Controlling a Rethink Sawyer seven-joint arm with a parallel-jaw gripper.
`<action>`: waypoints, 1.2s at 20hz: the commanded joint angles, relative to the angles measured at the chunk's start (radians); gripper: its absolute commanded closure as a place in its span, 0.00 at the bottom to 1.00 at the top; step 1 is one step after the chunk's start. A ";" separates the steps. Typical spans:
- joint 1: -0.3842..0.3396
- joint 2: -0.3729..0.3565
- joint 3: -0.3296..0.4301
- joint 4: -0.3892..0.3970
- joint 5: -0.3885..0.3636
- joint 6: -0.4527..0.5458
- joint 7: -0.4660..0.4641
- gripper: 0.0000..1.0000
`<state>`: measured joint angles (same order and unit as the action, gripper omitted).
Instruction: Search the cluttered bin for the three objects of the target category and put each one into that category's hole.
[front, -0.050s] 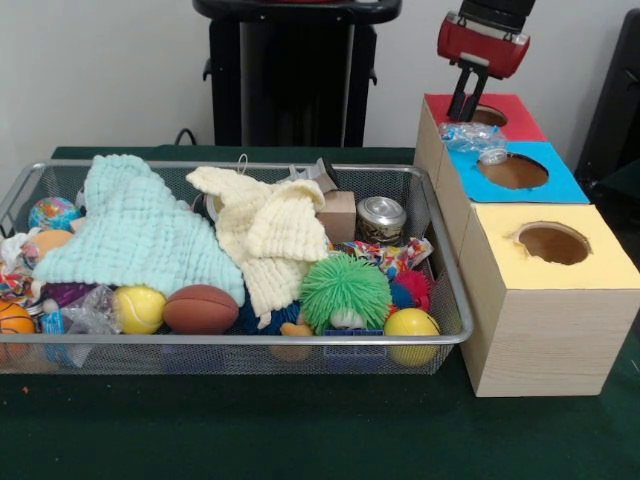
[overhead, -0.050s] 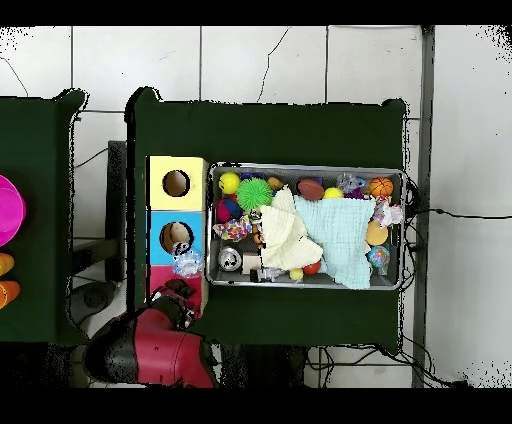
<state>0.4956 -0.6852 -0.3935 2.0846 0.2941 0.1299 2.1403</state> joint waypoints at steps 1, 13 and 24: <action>0.013 0.078 0.025 -0.100 0.051 0.077 0.187 1.00; 0.048 0.134 -0.016 -0.152 0.085 0.084 0.205 1.00; 0.054 0.171 -0.025 -0.196 0.109 0.091 0.210 1.00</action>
<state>0.5717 -0.6275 -0.4660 2.0255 0.3350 0.2001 2.1403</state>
